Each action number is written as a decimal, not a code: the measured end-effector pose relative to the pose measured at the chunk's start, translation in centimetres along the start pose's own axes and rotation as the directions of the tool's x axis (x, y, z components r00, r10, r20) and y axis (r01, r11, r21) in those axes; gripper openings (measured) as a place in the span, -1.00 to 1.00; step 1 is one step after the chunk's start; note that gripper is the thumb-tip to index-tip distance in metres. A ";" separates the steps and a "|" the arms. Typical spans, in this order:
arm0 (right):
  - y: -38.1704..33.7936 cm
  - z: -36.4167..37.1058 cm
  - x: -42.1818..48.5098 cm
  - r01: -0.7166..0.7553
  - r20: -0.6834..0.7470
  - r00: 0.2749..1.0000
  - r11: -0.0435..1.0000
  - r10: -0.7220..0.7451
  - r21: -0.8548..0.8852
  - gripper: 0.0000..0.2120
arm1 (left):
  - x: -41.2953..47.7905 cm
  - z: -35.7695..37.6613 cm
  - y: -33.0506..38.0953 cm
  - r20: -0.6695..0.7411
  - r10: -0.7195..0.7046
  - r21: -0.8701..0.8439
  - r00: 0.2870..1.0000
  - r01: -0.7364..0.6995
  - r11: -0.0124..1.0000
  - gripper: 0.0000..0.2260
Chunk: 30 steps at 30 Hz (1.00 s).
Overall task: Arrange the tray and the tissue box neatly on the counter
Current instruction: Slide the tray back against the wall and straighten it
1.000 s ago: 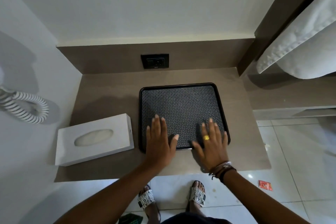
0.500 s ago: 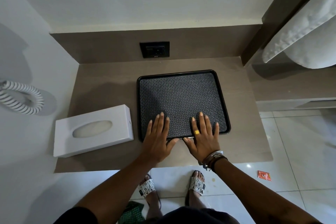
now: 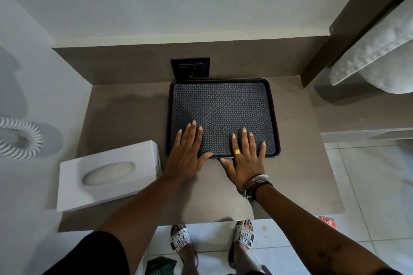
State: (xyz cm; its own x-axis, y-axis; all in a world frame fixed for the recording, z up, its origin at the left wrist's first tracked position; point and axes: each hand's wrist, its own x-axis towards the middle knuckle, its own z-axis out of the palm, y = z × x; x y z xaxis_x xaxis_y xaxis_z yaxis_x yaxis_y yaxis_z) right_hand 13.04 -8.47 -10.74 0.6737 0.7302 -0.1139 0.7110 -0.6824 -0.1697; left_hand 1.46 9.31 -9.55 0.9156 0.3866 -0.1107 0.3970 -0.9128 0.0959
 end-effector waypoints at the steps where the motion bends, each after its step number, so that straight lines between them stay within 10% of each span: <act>1: 0.0 0.0 0.5 -0.004 -0.004 1.000 1.000 0.004 0.000 -0.25 | 0.4 0.0 -0.2 -0.002 -0.003 -0.001 1.000 0.003 1.000 -0.26; 13: -0.2 -0.9 1.5 0.013 -0.034 0.999 1.000 -0.012 0.018 -0.23 | 1.3 -0.4 -0.7 0.012 0.035 0.002 0.999 -0.035 0.999 -0.22; 20: -4.2 -1.8 -3.1 0.238 -0.043 0.971 0.969 -0.235 0.069 -0.27 | 0.0 -5.4 -2.6 -0.130 -0.045 -0.281 0.990 0.006 0.960 -0.23; 30: -10.7 1.0 -3.9 0.463 0.254 0.858 0.887 -0.446 -0.004 -0.20 | -9.6 -7.5 -17.8 0.314 -0.039 -0.048 0.949 0.057 0.997 0.24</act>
State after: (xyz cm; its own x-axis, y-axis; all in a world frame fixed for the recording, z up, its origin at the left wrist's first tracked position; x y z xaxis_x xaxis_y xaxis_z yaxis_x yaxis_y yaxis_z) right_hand 2.62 -3.93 -9.42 0.2096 0.9396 -0.2705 0.9429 -0.2675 -0.1987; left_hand -13.88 22.82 -2.79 0.8331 0.3608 -0.4193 0.4508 -0.8821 0.1366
